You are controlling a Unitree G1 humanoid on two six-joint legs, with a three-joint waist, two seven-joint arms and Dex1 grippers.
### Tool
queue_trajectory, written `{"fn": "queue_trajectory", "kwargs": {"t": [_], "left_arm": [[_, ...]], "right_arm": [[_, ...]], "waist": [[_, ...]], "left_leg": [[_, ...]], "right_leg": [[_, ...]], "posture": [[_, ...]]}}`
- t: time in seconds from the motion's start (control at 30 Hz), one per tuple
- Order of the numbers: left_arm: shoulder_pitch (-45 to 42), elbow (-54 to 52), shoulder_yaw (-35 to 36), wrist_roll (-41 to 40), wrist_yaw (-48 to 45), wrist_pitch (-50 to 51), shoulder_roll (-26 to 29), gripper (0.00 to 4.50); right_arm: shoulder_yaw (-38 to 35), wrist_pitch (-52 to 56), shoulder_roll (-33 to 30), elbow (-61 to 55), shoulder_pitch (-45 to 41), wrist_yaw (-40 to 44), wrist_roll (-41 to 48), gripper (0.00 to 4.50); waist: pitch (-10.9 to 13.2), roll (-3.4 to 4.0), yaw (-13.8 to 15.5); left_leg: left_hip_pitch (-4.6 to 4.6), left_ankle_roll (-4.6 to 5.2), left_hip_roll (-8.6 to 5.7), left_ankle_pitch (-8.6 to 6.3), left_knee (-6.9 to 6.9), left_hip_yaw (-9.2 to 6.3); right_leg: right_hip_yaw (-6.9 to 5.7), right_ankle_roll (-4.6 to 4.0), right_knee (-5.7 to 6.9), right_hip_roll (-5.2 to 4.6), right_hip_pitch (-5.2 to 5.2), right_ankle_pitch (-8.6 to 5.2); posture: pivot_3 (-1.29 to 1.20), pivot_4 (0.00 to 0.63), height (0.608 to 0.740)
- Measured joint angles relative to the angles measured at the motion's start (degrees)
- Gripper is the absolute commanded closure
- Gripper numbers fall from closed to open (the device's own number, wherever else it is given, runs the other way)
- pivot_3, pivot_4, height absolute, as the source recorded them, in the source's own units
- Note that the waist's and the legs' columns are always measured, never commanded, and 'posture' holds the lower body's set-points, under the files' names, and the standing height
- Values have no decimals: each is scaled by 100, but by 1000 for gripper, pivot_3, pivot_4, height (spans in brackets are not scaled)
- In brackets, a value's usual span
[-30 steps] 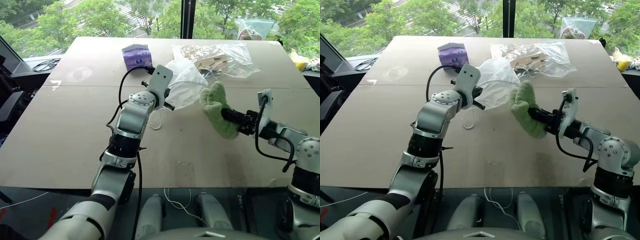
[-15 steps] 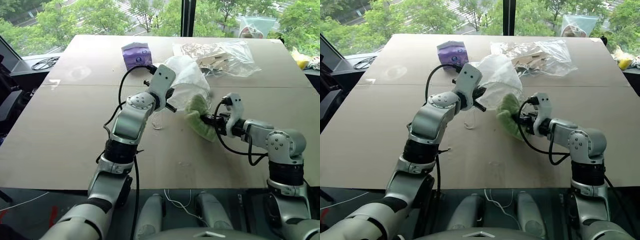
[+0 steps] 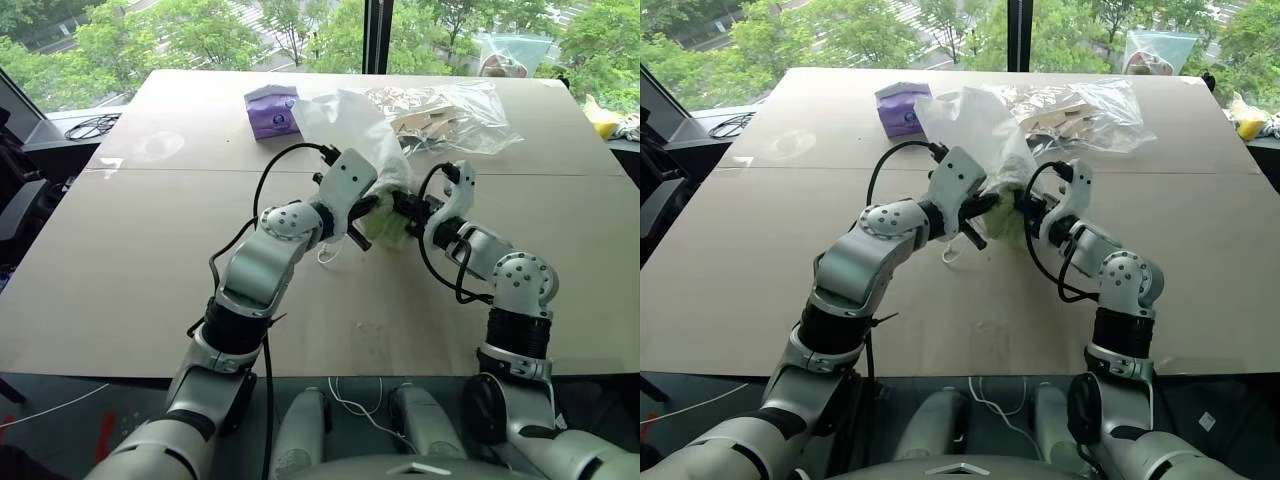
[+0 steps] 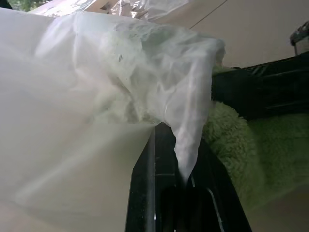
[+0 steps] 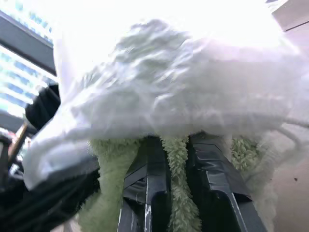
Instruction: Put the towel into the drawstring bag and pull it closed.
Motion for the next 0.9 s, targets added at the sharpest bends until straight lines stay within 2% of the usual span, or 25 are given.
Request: {"fn": "queue_trajectory", "kwargs": {"t": [0.2, 0.37, 0.47, 0.67, 0.83, 0.9], "left_arm": [[40, -99, -3, -265, -13, 174, -110, 4500], [111, -249, -75, -429, -12, 234, -200, 4500], [108, -252, -72, -498, 76, 275, -410, 4500], [27, -204, -145, -534, 257, 261, -725, 4500], [-69, 11, -25, -529, 301, 120, -613, 4500], [-78, 125, 22, -526, 297, 18, -508, 4500]], "right_arm": [[-663, -604, 40, 162, -37, -1106, 1292, 4477], [-745, -1453, 53, 378, -37, -2097, 2681, 4477], [-557, -1979, 54, 470, -34, -2505, 3160, 4477], [104, -2808, 55, 587, -25, -2988, 3450, 4477], [639, -3001, 53, 579, 42, -2983, 3269, 4477], [872, -3021, 53, 520, 152, -2939, 3136, 3607]], "waist": [[2, 4, -5], [10, 17, -28], [12, 20, -29], [13, 22, -26], [14, 23, -36], [14, 24, -25]], "left_leg": [[0, 0, 0, 0, 0, -1], [2, 1, 4, 0, -2, -1], [2, 1, 4, 0, -1, 2], [2, 1, 4, 0, -1, 2], [3, 1, 5, 0, -1, 1], [2, 1, 6, 0, -2, 0]], "right_leg": [[-2, 0, -1, -1, 1, 0], [-1, 0, -1, 5, 1, -1], [1, 0, -1, 5, 1, -1], [2, 1, -2, 6, 0, -1], [2, 1, -2, 9, 0, -2], [1, 0, -2, 9, 0, -2]], "posture": [[0, 150, 740], [0, 150, 740], [0, 150, 740], [0, 150, 740], [0, 150, 740], [0, 150, 740]]}}
